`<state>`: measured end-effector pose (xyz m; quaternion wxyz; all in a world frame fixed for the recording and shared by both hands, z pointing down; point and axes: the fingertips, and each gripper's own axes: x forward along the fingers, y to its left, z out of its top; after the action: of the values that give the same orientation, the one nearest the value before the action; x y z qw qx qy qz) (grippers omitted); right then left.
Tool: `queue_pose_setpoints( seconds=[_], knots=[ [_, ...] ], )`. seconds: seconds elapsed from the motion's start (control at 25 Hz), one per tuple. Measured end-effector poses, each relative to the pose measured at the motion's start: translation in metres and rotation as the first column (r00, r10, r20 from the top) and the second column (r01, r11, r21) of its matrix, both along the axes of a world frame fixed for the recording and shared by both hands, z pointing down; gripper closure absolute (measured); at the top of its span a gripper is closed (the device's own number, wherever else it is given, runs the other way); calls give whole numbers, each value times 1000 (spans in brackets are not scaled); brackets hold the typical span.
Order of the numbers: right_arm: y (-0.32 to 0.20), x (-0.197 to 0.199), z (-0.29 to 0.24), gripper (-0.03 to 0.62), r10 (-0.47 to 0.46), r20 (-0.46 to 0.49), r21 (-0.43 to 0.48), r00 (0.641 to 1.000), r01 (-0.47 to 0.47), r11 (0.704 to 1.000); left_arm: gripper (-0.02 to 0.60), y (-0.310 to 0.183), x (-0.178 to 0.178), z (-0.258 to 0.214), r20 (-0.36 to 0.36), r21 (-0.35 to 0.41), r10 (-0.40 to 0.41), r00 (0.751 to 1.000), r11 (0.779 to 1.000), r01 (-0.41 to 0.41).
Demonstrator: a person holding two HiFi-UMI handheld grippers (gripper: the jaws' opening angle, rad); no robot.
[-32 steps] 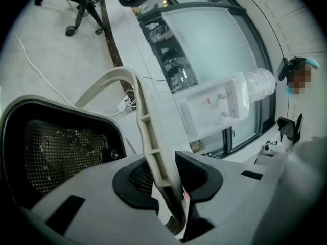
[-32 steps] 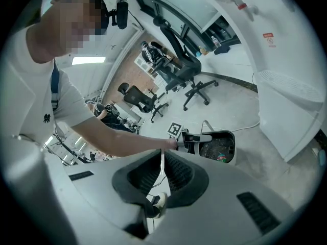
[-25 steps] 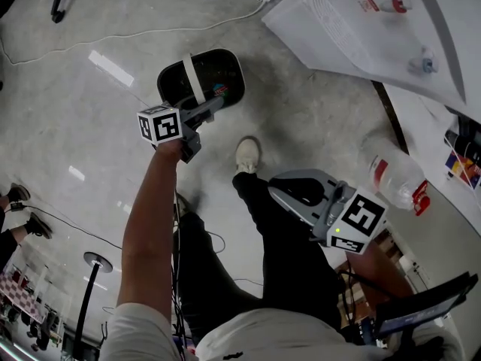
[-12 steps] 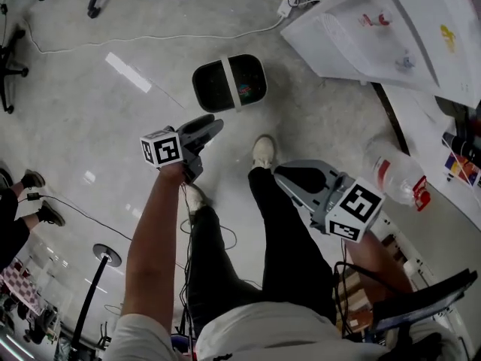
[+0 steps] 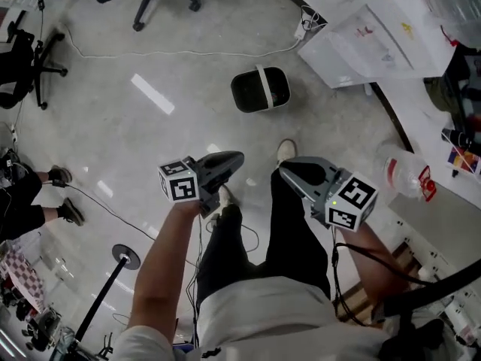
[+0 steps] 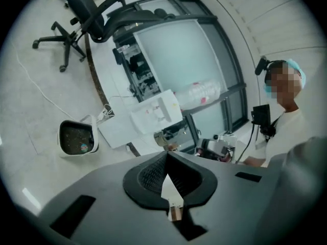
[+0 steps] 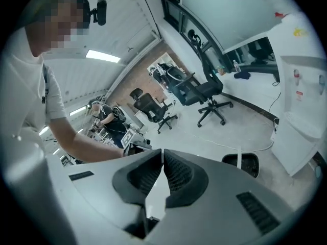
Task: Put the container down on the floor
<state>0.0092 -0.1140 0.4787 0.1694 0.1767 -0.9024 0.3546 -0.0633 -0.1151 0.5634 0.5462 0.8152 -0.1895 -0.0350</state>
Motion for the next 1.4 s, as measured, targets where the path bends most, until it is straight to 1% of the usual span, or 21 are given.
queue_pose_setpoints(
  seconds=[0.08, 0.2, 0.32, 0.4, 0.48, 0.6, 0.88, 0.96, 1.04, 1.16, 1.4],
  knots=[
    [20, -14, -20, 577, 6, 25, -4, 1000, -5, 1000, 572, 23, -4, -31, 26, 42, 50, 998, 998, -51],
    [55, -35, -49, 577, -2, 47, -6, 999, 2, 1000, 572, 61, -9, -77, 68, 98, 123, 990, 987, -129],
    [84, -48, -74, 577, -8, 54, 6, 998, 8, 1000, 572, 92, -10, -123, 83, 149, 166, 983, 973, -177],
    [99, -56, -90, 577, -4, 49, 26, 999, 3, 1000, 572, 109, -14, -149, 96, 184, 178, 979, 964, -193],
    [114, -64, -108, 577, 1, 44, 51, 999, -3, 999, 572, 126, -20, -171, 112, 205, 172, 979, 960, -192],
    [128, -68, -136, 577, 7, 40, 95, 999, -10, 995, 572, 144, -26, -205, 101, 247, 154, 983, 953, -175],
    [142, -55, -179, 577, 59, 27, 184, 998, -63, 981, 572, 163, -26, -266, 119, 325, 140, 983, 930, -172],
    [145, -52, -186, 577, 79, 31, 201, 996, -83, 976, 572, 165, -27, -280, 126, 353, 142, 982, 918, -178],
    [148, -51, -191, 577, 94, 33, 211, 995, -99, 972, 572, 166, -28, -288, 143, 370, 141, 980, 910, -185],
    [155, -50, -198, 577, 96, 33, 224, 995, -101, 969, 572, 168, -28, -294, 159, 381, 142, 977, 904, -194],
    [165, -45, -208, 577, 92, 37, 229, 995, -98, 968, 572, 170, -17, -303, 132, 375, 145, 981, 908, -185]
  ],
)
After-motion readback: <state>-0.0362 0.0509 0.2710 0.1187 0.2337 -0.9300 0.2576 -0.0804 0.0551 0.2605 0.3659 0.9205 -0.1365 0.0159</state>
